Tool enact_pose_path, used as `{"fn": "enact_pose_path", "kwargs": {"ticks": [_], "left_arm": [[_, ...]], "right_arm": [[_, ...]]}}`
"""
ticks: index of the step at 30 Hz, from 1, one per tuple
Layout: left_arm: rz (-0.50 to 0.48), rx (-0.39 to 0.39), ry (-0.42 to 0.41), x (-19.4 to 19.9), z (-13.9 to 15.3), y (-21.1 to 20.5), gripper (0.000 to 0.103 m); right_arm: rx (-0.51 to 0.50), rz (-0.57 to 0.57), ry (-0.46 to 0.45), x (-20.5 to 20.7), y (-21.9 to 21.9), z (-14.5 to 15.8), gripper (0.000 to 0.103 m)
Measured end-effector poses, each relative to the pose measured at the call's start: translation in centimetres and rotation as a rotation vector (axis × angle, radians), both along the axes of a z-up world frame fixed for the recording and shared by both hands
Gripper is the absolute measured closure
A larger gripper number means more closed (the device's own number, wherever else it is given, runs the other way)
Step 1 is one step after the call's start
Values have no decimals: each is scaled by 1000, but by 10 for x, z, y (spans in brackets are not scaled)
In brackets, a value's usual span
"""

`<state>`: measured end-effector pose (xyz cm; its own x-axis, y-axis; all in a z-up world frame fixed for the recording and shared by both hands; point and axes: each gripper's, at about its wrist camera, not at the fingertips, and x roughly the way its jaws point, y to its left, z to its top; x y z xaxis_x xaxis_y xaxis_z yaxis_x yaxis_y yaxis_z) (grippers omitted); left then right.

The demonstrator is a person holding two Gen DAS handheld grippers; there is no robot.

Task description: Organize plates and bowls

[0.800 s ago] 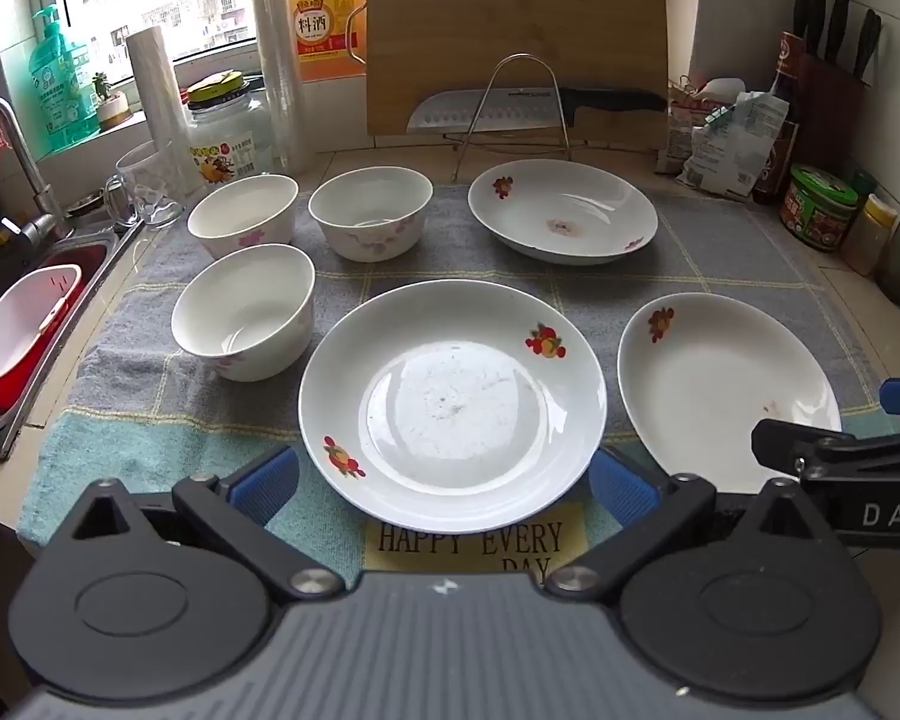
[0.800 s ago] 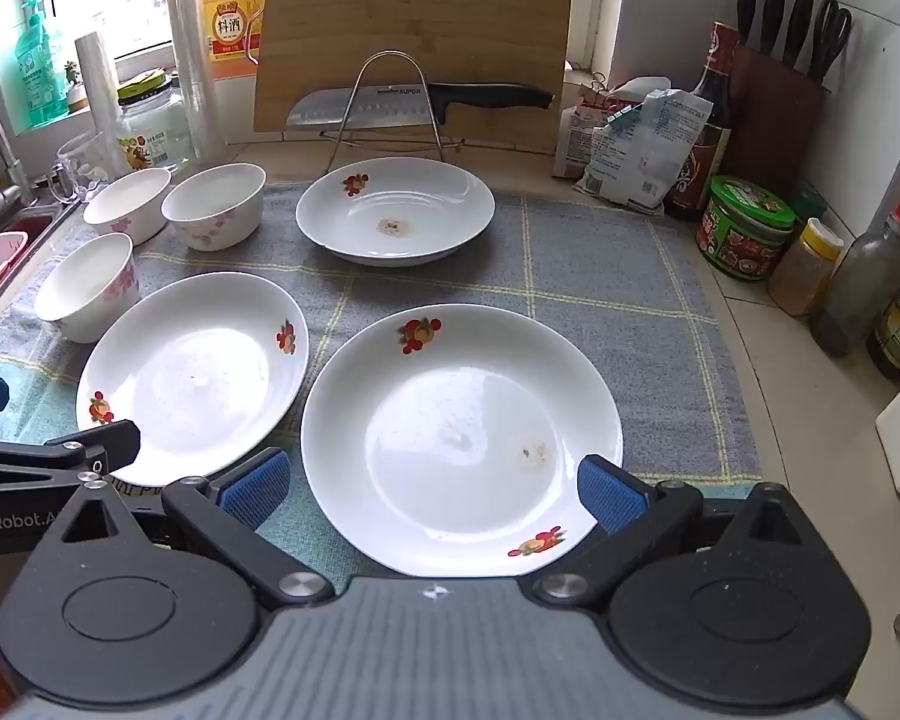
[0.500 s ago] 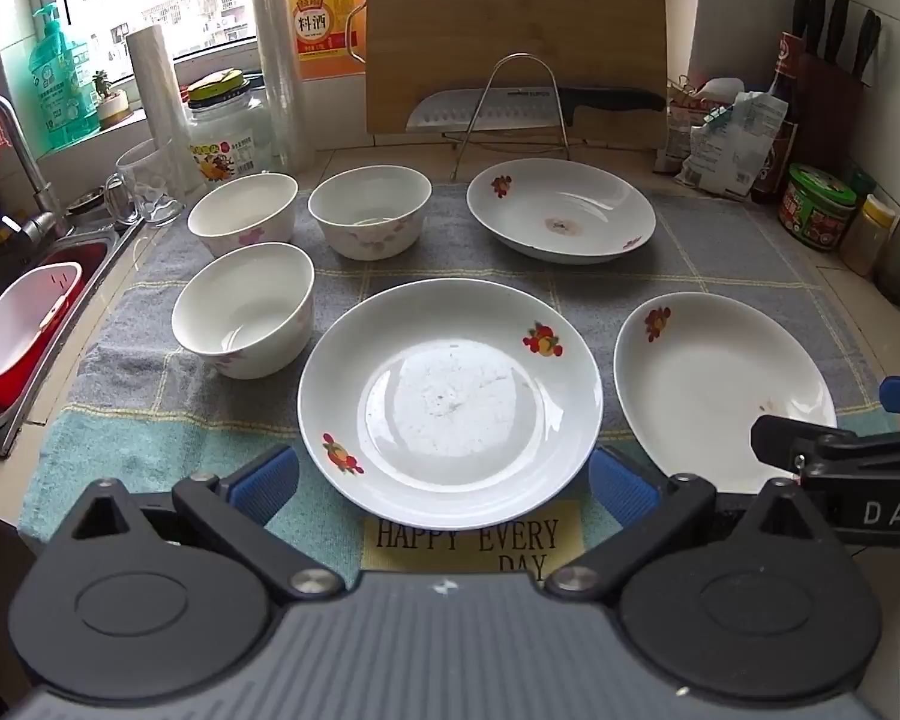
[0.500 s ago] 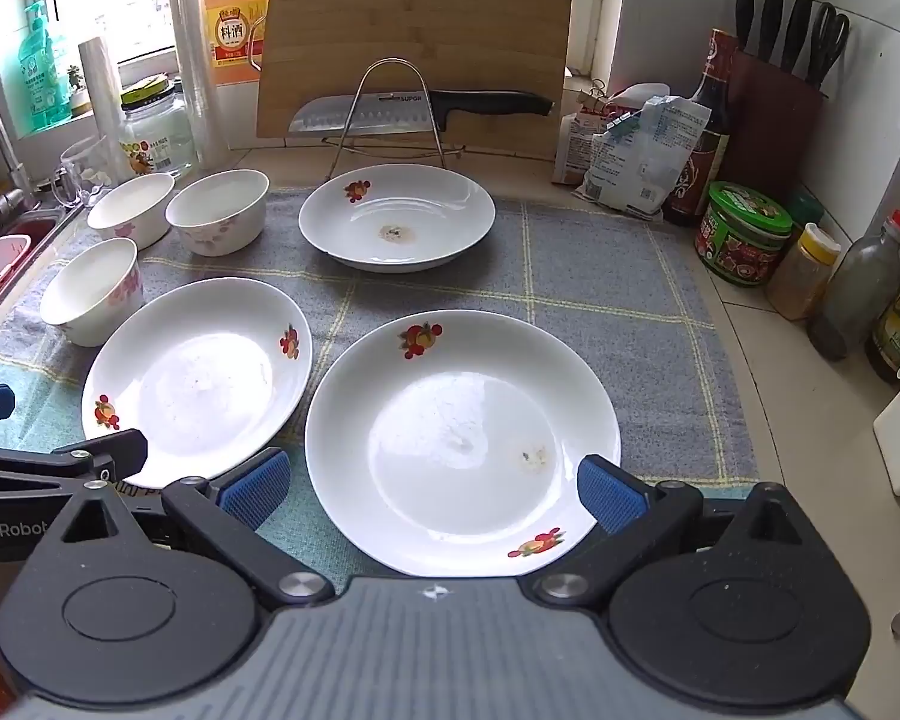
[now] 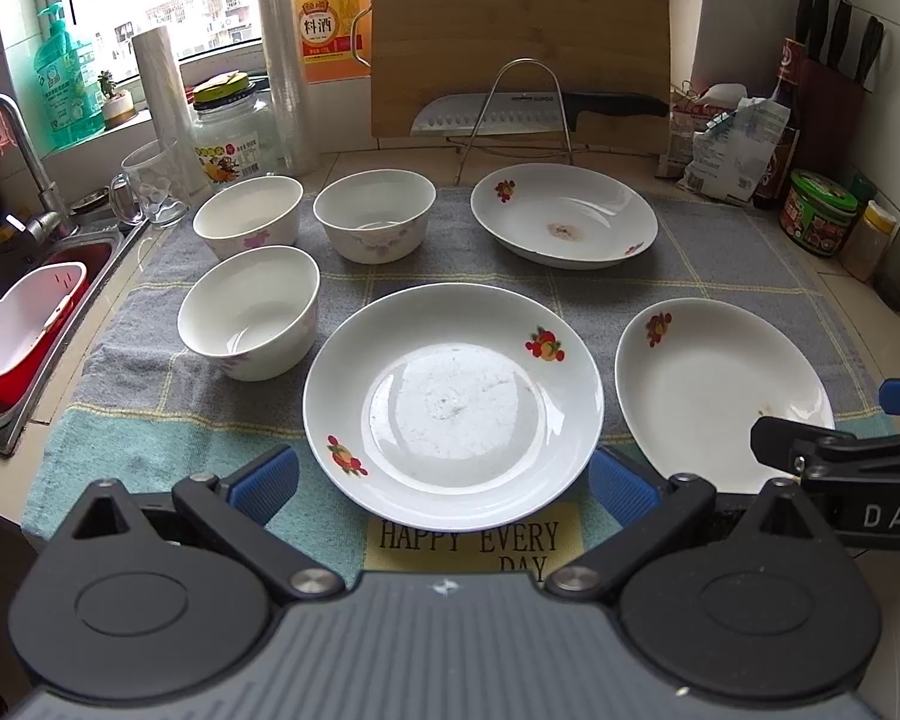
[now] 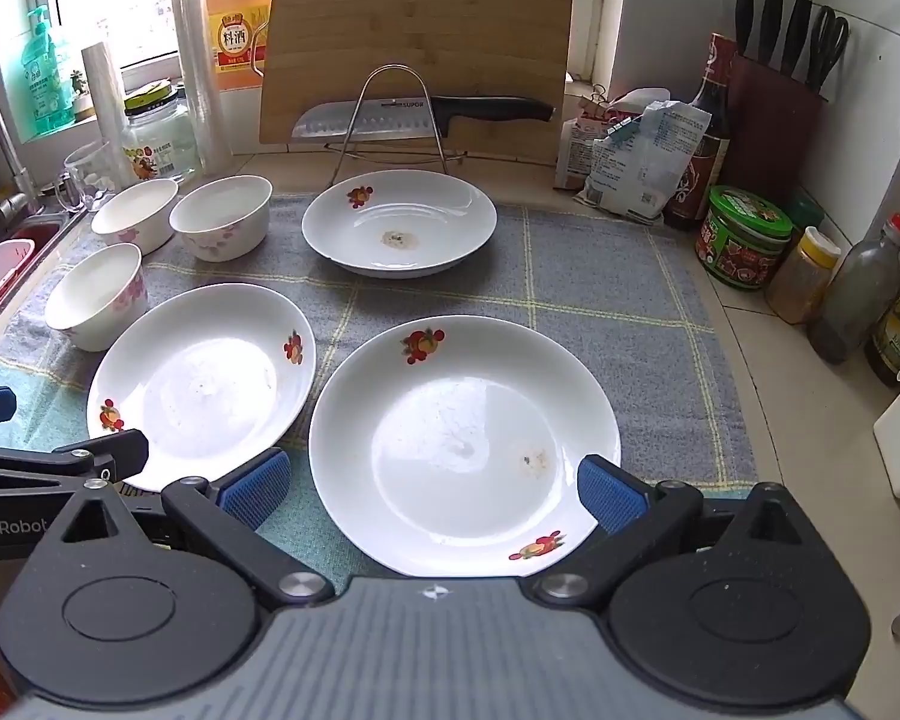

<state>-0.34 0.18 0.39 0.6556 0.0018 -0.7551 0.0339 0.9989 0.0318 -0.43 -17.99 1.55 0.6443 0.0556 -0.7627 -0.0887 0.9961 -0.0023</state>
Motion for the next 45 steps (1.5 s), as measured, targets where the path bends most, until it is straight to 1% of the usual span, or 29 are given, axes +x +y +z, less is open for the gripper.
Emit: {"fn": "enact_pose_path", "kwargs": {"ticks": [45], "left_arm": [[11,-8,17,7,1,11,1]], "right_arm": [[-5,6,2,4,10,0,0]]}}
